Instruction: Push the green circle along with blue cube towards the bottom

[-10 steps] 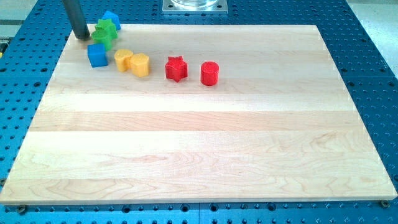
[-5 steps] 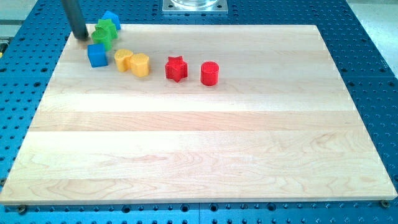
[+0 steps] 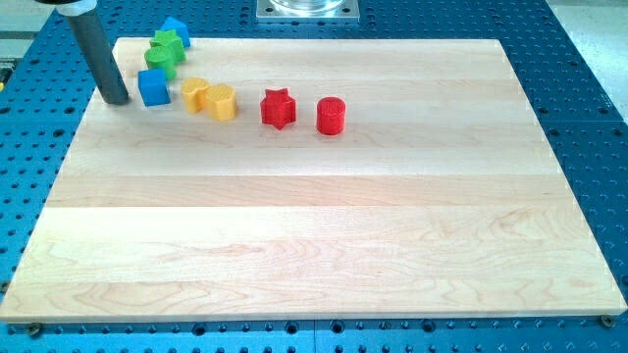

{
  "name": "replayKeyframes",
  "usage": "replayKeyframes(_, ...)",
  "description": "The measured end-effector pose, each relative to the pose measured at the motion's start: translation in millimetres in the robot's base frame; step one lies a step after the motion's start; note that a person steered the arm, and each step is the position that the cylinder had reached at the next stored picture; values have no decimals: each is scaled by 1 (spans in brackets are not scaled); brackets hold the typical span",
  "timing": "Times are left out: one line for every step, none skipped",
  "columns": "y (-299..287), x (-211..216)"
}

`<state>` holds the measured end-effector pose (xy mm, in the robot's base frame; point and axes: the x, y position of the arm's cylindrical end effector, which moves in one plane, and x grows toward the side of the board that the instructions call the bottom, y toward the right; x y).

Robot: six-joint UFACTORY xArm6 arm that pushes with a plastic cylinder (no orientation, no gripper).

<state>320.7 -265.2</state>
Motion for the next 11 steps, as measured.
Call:
replayKeyframes(-6,3)
replayKeyframes(-20,3)
replayKeyframes(-39,-3)
replayKeyframes(-39,-43)
replayKeyframes(-39,-92)
replayKeyframes(-29,-128)
replayKeyframes(-13,-129)
replayKeyframes(41,-129)
replayKeyframes(48,-94)
replayKeyframes(48,-26)
replayKeyframes(48,2)
